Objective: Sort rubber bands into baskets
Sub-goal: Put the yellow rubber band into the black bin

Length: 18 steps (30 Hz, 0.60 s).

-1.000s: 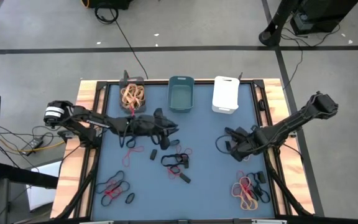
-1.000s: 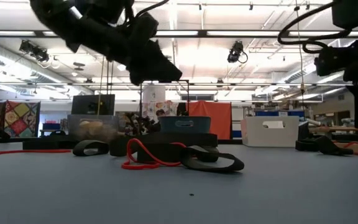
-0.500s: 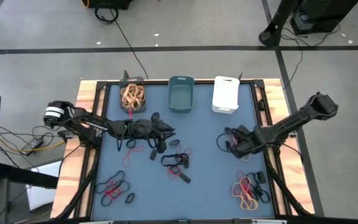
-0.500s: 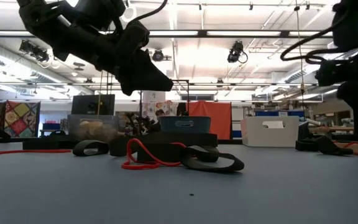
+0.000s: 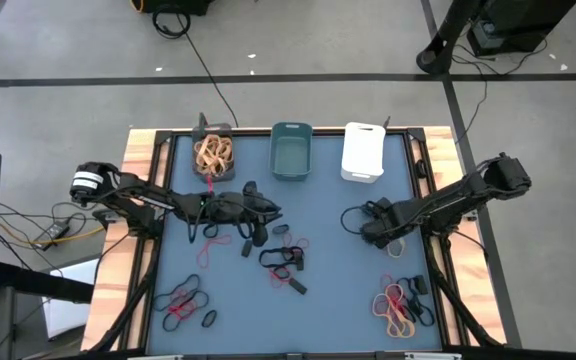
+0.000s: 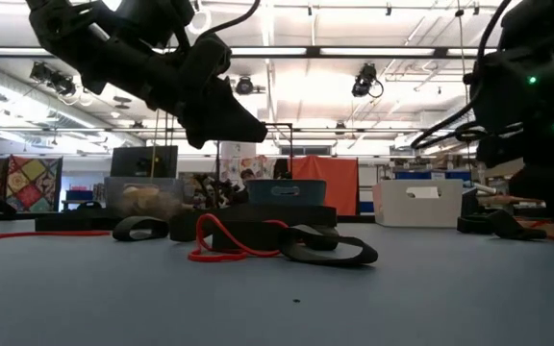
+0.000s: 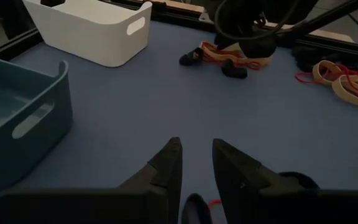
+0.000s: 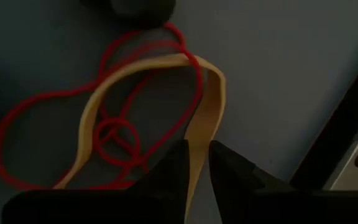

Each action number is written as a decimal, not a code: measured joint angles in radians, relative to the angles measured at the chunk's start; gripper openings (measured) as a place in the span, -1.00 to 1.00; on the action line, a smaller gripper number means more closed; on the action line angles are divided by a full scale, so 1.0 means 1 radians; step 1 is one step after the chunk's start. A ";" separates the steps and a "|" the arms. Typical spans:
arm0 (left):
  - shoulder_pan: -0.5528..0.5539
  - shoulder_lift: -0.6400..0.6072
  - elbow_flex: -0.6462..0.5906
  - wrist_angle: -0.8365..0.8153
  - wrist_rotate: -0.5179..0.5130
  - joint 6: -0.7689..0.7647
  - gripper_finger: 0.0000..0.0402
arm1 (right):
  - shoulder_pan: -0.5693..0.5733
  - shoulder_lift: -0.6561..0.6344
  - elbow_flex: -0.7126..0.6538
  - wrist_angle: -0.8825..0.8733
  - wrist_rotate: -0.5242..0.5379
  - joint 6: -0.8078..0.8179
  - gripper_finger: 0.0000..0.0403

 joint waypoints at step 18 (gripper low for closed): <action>0.000 0.000 0.001 0.002 -0.005 0.000 -0.53 | 0.006 -0.108 0.046 -0.005 0.011 -0.047 -0.79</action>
